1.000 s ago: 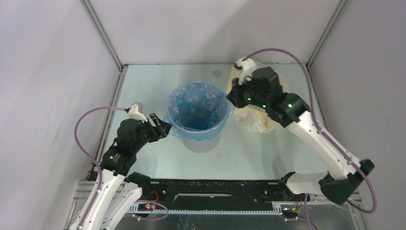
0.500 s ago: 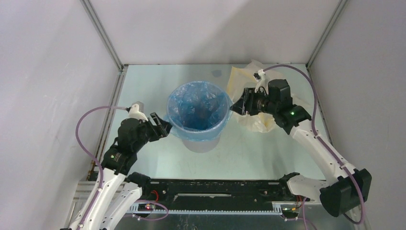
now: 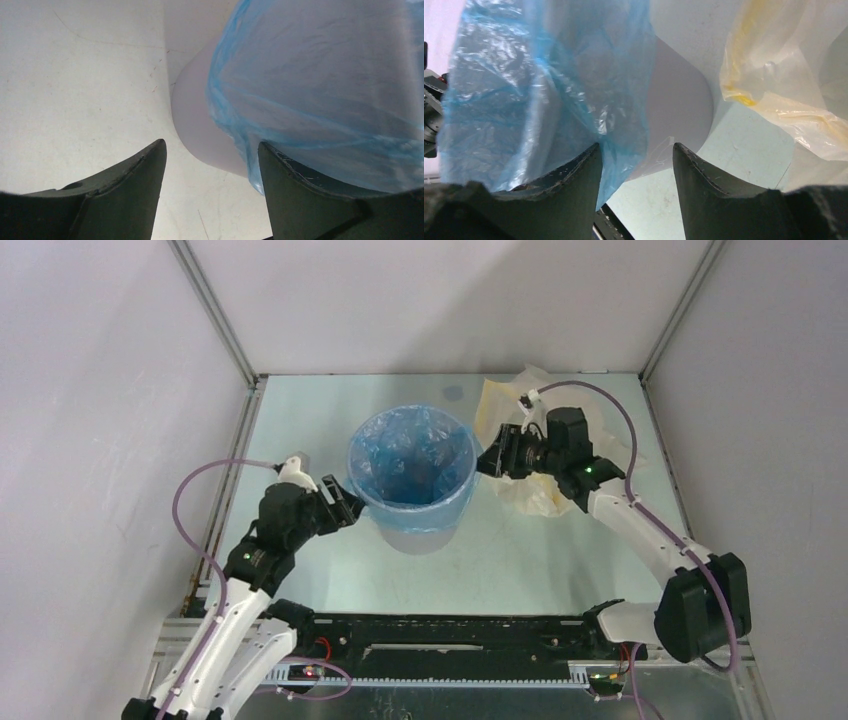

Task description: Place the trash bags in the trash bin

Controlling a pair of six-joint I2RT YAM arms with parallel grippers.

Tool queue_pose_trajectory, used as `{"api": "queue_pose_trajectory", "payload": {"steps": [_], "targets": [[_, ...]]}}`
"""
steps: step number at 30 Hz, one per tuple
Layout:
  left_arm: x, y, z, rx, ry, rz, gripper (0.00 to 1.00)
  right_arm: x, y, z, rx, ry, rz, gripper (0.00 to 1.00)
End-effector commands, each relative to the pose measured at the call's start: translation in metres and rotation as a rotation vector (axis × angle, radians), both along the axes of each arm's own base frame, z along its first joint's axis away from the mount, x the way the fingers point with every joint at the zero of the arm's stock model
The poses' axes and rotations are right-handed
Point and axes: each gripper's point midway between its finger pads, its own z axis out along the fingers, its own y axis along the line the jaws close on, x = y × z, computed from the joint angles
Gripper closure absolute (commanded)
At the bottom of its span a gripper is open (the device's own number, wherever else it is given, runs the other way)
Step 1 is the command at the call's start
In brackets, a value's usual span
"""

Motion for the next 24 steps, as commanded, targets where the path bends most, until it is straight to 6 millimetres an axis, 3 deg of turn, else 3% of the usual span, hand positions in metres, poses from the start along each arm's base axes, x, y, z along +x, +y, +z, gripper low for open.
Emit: {"api": "queue_pose_trajectory", "payload": {"steps": [1,4,9,18,24], "targets": [[0.008,-0.006,-0.004,-0.001,-0.013,-0.031,0.26,0.008,0.004,-0.025,0.014,0.014,-0.007,0.44],[0.009,-0.008,-0.009,-0.005,-0.003,-0.034,0.26,0.009,0.005,-0.046,0.010,0.050,-0.011,0.44],[0.011,-0.010,-0.015,-0.012,0.012,-0.035,0.28,0.016,0.004,-0.059,-0.009,0.058,-0.032,0.43],[0.007,0.001,-0.005,-0.015,-0.039,0.023,0.28,0.018,-0.028,-0.010,-0.014,-0.093,-0.148,0.38],[0.007,0.002,-0.003,-0.019,-0.039,0.030,0.28,0.028,-0.026,0.015,0.049,-0.116,-0.140,0.38]]}}
